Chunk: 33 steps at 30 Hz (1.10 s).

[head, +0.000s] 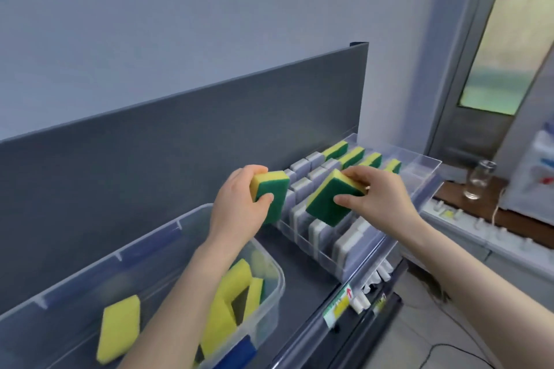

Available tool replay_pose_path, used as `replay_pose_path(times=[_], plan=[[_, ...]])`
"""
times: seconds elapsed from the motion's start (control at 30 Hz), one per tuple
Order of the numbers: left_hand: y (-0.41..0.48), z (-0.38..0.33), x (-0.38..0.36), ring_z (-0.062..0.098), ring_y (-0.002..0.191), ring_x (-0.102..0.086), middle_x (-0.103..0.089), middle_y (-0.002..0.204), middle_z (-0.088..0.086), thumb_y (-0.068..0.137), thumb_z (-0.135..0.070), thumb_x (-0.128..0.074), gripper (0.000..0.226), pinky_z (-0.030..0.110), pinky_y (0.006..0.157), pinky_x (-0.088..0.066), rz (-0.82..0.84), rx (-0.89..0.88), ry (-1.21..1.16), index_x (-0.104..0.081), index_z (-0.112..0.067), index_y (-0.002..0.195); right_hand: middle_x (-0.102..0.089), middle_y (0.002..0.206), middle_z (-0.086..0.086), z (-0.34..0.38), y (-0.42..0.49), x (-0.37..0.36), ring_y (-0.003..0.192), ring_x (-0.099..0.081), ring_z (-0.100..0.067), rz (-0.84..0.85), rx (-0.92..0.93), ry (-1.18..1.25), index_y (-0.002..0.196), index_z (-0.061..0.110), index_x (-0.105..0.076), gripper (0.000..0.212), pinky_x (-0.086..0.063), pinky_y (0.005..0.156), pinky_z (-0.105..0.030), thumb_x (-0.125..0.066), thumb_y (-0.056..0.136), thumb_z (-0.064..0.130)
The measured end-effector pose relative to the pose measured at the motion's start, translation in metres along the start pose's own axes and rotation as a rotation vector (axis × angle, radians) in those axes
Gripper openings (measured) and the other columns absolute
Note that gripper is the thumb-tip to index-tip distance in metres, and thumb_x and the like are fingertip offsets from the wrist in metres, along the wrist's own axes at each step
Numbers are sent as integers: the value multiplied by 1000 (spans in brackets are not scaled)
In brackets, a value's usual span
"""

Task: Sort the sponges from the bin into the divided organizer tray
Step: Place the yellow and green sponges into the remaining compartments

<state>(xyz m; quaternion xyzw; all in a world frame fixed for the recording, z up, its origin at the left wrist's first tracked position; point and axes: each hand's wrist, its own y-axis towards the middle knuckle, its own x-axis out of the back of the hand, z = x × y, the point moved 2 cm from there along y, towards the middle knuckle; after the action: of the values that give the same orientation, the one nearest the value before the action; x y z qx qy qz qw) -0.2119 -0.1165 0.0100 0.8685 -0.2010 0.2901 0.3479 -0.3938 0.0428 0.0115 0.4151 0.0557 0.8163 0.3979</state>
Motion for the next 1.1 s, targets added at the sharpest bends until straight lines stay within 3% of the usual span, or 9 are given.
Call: replay_pose_path(times=[0.27, 0.47, 0.57, 0.83, 1.0, 1.1], plan=[[15, -89, -89, 11, 91, -56, -59, 101, -13, 76, -16, -72, 37, 34, 81, -51, -11, 1, -103, -56, -32, 105, -63, 84, 13, -98, 18, 90, 77, -59, -7, -12, -24, -30, 103, 23, -68, 39, -40, 66, -18, -82, 67, 22], [18, -132, -147, 8, 95, -56, -61, 104, -14, 77, -19, -72, 38, 22, 71, -50, -19, 45, -102, -54, -36, 106, -67, 88, 10, -163, 31, 130, 78, -59, -4, 37, 9, 6, 104, 23, -66, 37, -42, 64, -16, -80, 70, 23], [20, -153, -179, 5, 90, -56, -60, 104, -15, 78, -20, -72, 37, 11, 60, -43, -16, 78, -95, -53, -37, 104, -63, 83, 15, -198, 37, 147, 75, -55, 7, 45, 6, 7, 101, 26, -66, 35, -37, 61, -10, -80, 69, 24], [25, -180, -237, 2, 87, -59, -62, 102, -10, 80, -17, -72, 33, 6, 56, -47, 0, 137, -120, -55, -29, 105, -61, 80, 17, -264, 56, 165, 74, -54, 8, 85, -44, 48, 98, 27, -66, 32, -35, 60, -9, -80, 69, 23], [45, -181, -257, 4, 85, -61, -62, 97, -12, 80, -19, -71, 33, 19, 58, -55, 6, 164, -140, -54, -33, 104, -62, 83, 15, -291, 67, 160, 75, -54, 7, 87, -97, 71, 103, 24, -66, 36, -35, 60, -9, -80, 69, 21], [57, -177, -268, 2, 83, -61, -62, 96, -13, 80, -18, -72, 35, 12, 55, -51, -8, 161, -163, -53, -34, 104, -61, 84, 14, -300, 78, 157, 75, -54, 6, 95, -98, 59, 104, 22, -66, 37, -37, 61, -11, -80, 70, 21]])
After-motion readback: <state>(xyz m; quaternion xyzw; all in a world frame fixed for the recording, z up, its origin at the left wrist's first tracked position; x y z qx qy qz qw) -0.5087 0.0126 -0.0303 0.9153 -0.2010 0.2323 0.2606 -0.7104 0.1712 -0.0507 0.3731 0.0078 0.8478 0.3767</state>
